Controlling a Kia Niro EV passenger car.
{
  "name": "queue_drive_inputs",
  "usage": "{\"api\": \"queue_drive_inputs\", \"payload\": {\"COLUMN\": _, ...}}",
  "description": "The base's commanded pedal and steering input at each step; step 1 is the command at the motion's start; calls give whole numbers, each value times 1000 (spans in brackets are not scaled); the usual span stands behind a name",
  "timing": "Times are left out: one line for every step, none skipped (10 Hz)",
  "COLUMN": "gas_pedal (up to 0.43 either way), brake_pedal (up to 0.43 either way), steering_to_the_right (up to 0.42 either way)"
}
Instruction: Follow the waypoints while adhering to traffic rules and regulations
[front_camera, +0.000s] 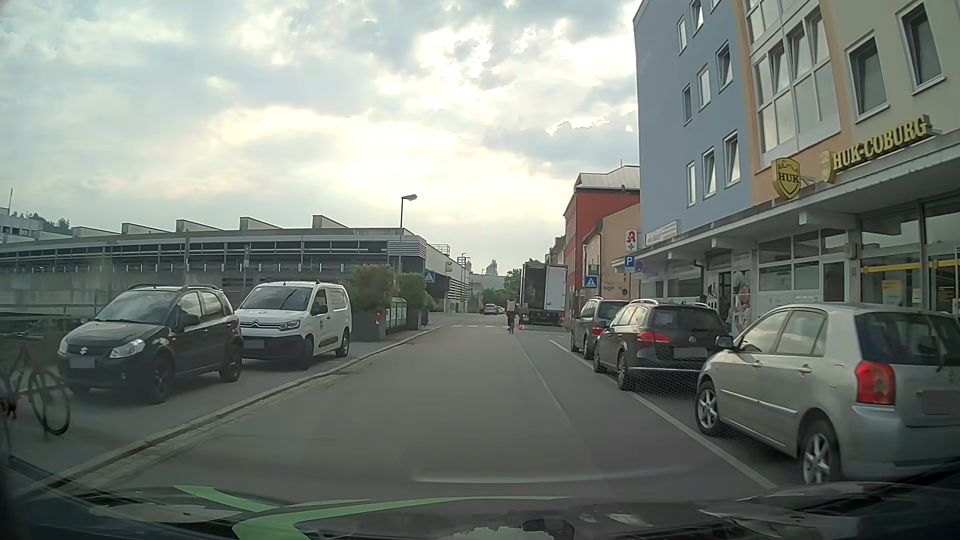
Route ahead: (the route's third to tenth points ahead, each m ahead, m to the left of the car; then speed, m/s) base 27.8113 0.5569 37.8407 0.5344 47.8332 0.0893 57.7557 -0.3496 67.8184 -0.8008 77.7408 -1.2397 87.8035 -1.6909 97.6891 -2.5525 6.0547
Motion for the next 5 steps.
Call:
{"api": "queue_drive_inputs", "payload": {"gas_pedal": 20, "brake_pedal": 0, "steering_to_the_right": -1}}
{"api": "queue_drive_inputs", "payload": {"gas_pedal": 20, "brake_pedal": 0, "steering_to_the_right": -1}}
{"api": "queue_drive_inputs", "payload": {"gas_pedal": 20, "brake_pedal": 0, "steering_to_the_right": 0}}
{"api": "queue_drive_inputs", "payload": {"gas_pedal": 20, "brake_pedal": 0, "steering_to_the_right": 0}}
{"api": "queue_drive_inputs", "payload": {"gas_pedal": 20, "brake_pedal": 0, "steering_to_the_right": 1}}
